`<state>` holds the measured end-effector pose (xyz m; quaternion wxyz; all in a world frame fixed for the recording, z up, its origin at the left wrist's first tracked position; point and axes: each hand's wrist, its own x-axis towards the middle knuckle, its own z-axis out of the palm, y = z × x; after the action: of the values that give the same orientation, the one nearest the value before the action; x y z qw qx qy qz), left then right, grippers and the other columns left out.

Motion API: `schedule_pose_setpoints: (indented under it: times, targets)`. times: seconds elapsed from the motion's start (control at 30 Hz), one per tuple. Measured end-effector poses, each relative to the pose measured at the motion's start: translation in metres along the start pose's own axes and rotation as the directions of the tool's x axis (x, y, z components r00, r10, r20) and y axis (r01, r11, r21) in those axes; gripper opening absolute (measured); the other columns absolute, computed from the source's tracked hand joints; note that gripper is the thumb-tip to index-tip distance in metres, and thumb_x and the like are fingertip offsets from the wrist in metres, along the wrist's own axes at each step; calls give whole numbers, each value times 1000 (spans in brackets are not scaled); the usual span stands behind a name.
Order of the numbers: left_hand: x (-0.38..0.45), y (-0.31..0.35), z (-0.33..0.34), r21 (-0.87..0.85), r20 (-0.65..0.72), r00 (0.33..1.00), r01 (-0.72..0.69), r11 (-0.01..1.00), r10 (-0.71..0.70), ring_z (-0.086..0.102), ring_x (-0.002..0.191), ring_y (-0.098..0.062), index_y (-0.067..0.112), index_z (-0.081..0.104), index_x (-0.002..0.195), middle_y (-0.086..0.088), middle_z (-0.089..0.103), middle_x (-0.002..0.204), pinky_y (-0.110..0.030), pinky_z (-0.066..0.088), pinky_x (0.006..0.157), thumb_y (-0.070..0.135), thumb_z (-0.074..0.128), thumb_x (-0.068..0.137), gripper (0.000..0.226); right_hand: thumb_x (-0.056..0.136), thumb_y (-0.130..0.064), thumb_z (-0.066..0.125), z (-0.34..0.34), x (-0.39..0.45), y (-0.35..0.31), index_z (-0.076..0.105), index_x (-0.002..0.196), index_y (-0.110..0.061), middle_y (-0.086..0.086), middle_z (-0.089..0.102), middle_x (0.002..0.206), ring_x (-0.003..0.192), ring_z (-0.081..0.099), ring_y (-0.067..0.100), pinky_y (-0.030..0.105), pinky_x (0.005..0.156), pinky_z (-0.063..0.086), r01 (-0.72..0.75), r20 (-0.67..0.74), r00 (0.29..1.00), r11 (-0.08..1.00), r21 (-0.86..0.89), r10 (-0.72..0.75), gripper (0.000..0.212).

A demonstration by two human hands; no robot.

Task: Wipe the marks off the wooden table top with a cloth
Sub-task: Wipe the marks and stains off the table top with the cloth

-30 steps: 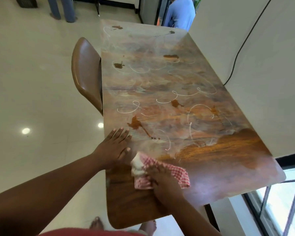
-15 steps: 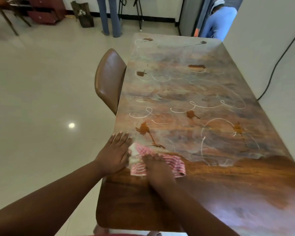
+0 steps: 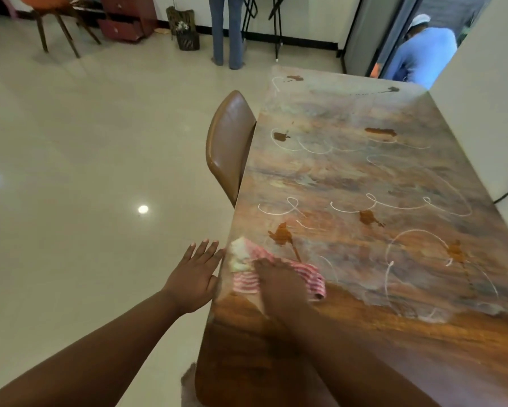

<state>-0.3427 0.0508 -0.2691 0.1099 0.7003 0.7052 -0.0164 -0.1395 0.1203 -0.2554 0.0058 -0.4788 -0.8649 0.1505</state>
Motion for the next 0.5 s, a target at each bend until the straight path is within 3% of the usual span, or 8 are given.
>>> schedule_pose_setpoints:
  times: [0.1,0.2,0.27,0.3,0.37,0.4,0.5]
  targets:
    - [10,-14,-4,-8,4,998,-63,998,63,-5,148,-23,15,11,153,-8,3,161,-29,-21,112,36,14,86,71,96,-18,32,22,-6,-36,27,143,-27,4,32,151,138,27,27,43,112,19,134,101,986,990,-39,-129,49]
    - [18,-27,-8,39,19,990,-144,989,143,-8,148,-25,13,6,153,-9,0,161,-32,-25,109,26,28,89,69,93,-27,33,22,-35,-19,27,143,-33,-5,30,152,141,21,19,32,111,4,213,170,962,977,23,-213,50]
    - [23,-36,-9,63,33,976,-215,975,213,-9,148,-25,13,5,153,-9,-1,161,-35,-26,109,22,33,91,68,89,-32,36,13,-49,-1,34,140,-37,-7,37,148,138,29,17,30,111,11,206,207,955,977,48,-212,51]
    - [25,-38,-8,84,39,968,-250,965,248,-10,148,-25,13,4,153,-9,-1,161,-36,-26,109,23,33,92,68,87,-33,38,7,-51,7,40,137,-37,-4,43,145,134,38,20,33,111,24,178,205,962,983,43,-183,50]
    - [32,-45,-8,137,47,950,-313,940,309,-9,148,-26,13,3,153,-9,-1,162,-37,-25,111,26,31,92,68,90,-33,37,-4,-35,7,46,131,-35,3,52,137,120,52,25,38,95,48,42,161,986,999,-2,-41,42]
    - [35,-46,-8,159,55,941,-337,928,333,-8,148,-26,13,2,153,-9,-1,162,-37,-23,112,27,30,92,68,93,-33,35,-9,-21,-1,44,132,-35,5,50,137,117,53,25,38,90,50,-51,132,990,998,-30,54,40]
    - [48,-46,-10,160,61,941,-338,928,332,-7,148,-27,14,2,153,-9,-1,162,-38,-15,115,28,31,94,68,96,-32,36,-2,14,-41,38,137,-33,5,45,142,127,43,25,42,98,42,-225,38,974,974,23,224,41]
